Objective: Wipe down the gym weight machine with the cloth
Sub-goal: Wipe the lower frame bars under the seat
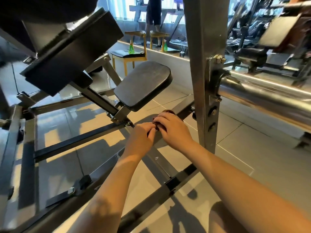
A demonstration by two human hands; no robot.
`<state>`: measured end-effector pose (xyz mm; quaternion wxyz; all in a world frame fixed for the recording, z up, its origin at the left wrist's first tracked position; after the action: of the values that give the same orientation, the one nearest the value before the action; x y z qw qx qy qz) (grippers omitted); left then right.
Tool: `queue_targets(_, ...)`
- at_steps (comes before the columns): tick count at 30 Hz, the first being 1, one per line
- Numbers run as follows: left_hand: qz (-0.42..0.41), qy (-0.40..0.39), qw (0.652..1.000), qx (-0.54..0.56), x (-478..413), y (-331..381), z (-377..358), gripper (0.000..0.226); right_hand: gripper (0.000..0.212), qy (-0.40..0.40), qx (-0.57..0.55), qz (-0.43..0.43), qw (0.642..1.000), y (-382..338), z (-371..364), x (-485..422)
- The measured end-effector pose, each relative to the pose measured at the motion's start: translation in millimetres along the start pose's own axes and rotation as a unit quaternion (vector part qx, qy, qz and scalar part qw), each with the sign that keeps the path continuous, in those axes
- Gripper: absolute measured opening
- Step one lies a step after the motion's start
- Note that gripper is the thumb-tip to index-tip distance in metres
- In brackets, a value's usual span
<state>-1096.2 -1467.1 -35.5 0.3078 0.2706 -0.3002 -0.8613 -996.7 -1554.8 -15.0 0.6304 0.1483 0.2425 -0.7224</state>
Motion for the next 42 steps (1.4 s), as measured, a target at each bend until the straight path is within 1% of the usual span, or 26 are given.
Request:
queue_targets(2,0.002,0.008,1.000,0.001,1,0,-1,0.030,0.027,0.006,0.029,-0.018,0.999,16,5,-11)
queue_targets(4,0.014,0.019,1.000,0.013,0,-2,-2,0.031,0.026,0.034,0.014,-0.079,0.996,30,9,-20)
queue_targets(5,0.020,0.022,0.999,0.016,-1,-3,-3,0.032,0.026,0.040,0.013,-0.094,0.995,30,7,-24)
queue_targets(7,0.026,0.028,0.999,0.015,-5,-7,-3,0.033,0.025,0.034,0.025,-0.082,0.996,17,-1,-28)
queue_targets(10,0.032,0.032,0.999,0.022,-8,-9,-1,0.029,0.024,0.047,-0.020,-0.036,0.998,-9,-9,-16)
queue_targets(11,0.034,0.031,0.999,0.025,-9,-10,-1,0.028,0.025,0.042,-0.032,-0.023,0.998,-12,-8,-11)
queue_targets(13,0.021,0.026,0.999,0.020,-9,-9,0,0.028,0.028,0.012,-0.013,-0.007,1.000,-7,-1,-9)
queue_targets(14,0.008,0.024,1.000,0.016,-9,-7,0,0.029,0.029,0.001,0.003,-0.019,1.000,3,3,-11)
queue_targets(15,-0.004,0.025,1.000,0.015,-9,-6,1,0.029,0.028,0.002,0.013,-0.050,0.999,15,8,-13)
queue_targets(17,-0.013,0.032,0.999,0.020,-9,-5,1,0.030,0.028,0.029,0.011,-0.116,0.993,32,15,-17)
queue_targets(18,-0.006,0.032,0.999,0.024,-9,-5,2,0.031,0.027,0.041,0.014,-0.129,0.991,31,15,-19)
queue_targets(20,0.015,0.023,0.999,0.033,-7,-5,2,0.035,0.024,0.053,0.009,-0.111,0.992,11,5,-18)
queue_targets(22,0.029,0.013,0.999,0.040,-5,-6,3,0.035,0.024,0.070,-0.028,-0.081,0.994,-16,-5,-9)
queue_targets(24,0.046,0.010,0.998,0.039,-4,-8,4,0.038,0.027,0.056,-0.040,-0.052,0.996,-27,-10,0)
queue_targets(26,0.060,-0.001,0.997,0.039,-2,-10,2,0.042,0.027,0.024,-0.028,-0.031,0.999,-17,-6,-1)
queue_targets(28,0.068,-0.022,0.997,0.043,3,-9,0,0.044,0.027,0.009,-0.007,-0.054,0.999,5,2,-9)
queue_targets(30,0.079,-0.026,0.995,0.046,7,-6,1,0.046,0.028,0.024,0.006,-0.118,0.993,26,9,-14)
queue_targets(31,0.087,-0.024,0.995,0.046,9,-5,2,0.047,0.028,0.035,0.013,-0.135,0.990,26,8,-16)
queue_targets(33,0.103,-0.014,0.993,0.050,12,-4,4,0.048,0.025,0.047,0.004,-0.113,0.992,8,0,-17)
queue_targets(35,0.121,-0.001,0.991,0.063,14,-6,7,0.048,0.025,0.051,-0.044,-0.076,0.995,-15,-9,-12)
queue_targets(38,0.143,0.020,0.987,0.064,13,-12,11,0.046,0.025,0.026,-0.081,-0.036,0.996,-27,-9,1)
queue_targets(40,0.126,0.013,0.991,0.045,15,-11,11,0.044,0.024,0.000,-0.078,-0.003,0.997,-24,-4,3)
queue_targets(41,0.112,0.003,0.993,0.035,17,-9,11,0.043,0.022,-0.002,-0.069,-0.004,0.998,-17,-2,1)
queue_targets(42,0.100,-0.005,0.995,0.028,18,-8,11,0.042,0.022,0.008,-0.060,-0.027,0.998,-6,2,-3)
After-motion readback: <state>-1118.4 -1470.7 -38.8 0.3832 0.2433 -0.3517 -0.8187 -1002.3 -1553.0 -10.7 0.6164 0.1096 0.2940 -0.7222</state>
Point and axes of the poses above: each hand's wrist, its own x-axis away from the middle knuckle, its own z-axis out of the back of the hand, y = z × x, the point moved 6 cm from there along -x, towards the middle knuckle, and after that the axes turned 14 degrees about z, right-handed, at the moved point
